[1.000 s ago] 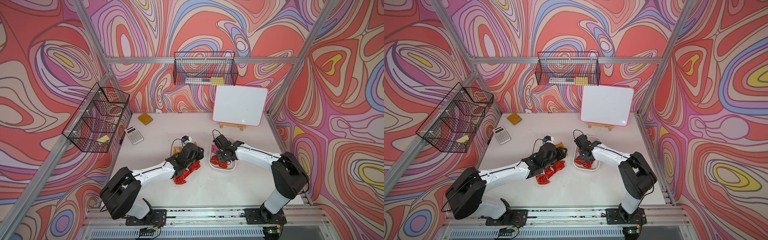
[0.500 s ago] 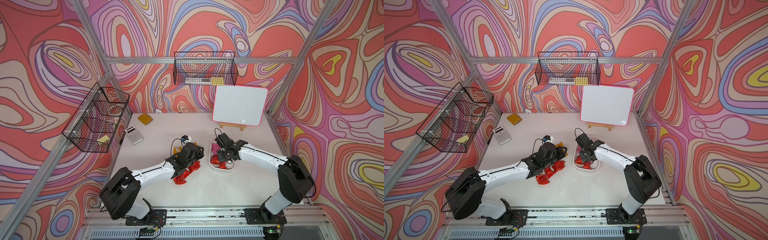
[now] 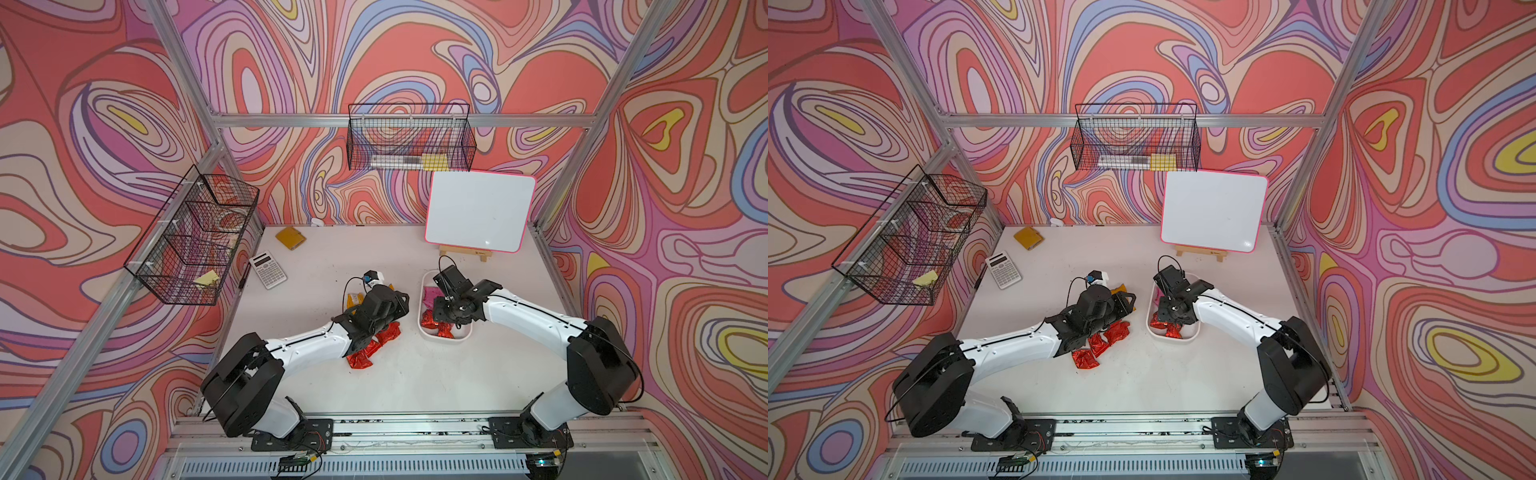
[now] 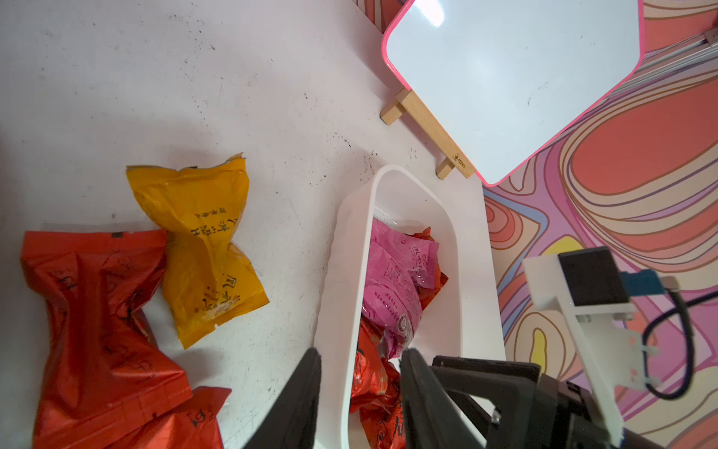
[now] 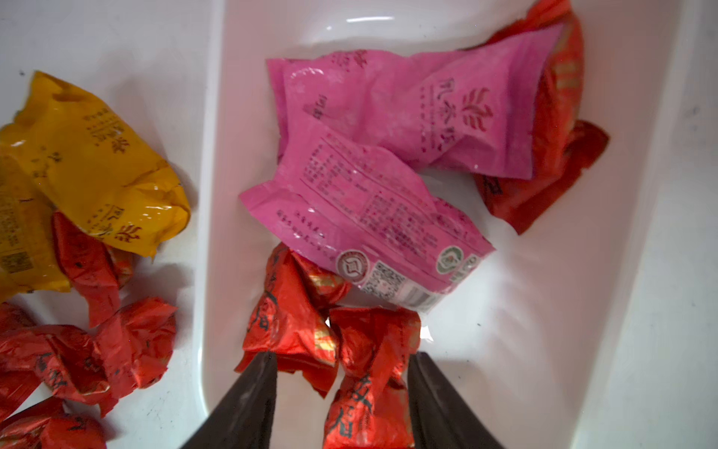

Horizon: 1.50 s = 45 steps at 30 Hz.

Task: Take the tea bags out of the storage box
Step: Pick up the tea bag from the storage box.

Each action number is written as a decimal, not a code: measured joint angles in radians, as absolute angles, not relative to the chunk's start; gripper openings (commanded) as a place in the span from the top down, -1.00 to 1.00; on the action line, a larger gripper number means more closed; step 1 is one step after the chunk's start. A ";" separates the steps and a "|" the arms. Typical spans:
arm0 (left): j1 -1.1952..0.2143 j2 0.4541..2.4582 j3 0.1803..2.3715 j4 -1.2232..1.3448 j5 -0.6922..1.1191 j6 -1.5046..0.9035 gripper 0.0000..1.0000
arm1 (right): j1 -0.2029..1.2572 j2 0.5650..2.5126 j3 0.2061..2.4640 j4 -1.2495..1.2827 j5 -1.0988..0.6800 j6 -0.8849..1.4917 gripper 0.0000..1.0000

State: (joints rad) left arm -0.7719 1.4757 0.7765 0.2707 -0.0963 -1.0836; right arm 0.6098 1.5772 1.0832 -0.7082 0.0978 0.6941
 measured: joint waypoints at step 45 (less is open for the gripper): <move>-0.772 1.383 0.680 0.277 -0.192 -1.137 0.22 | 0.616 1.362 1.058 -0.653 -0.050 0.707 1.00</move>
State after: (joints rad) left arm -0.7719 1.3827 0.6804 0.2768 -0.1917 -1.1370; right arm 0.6163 1.3621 1.0576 -0.6529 -0.0502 0.7067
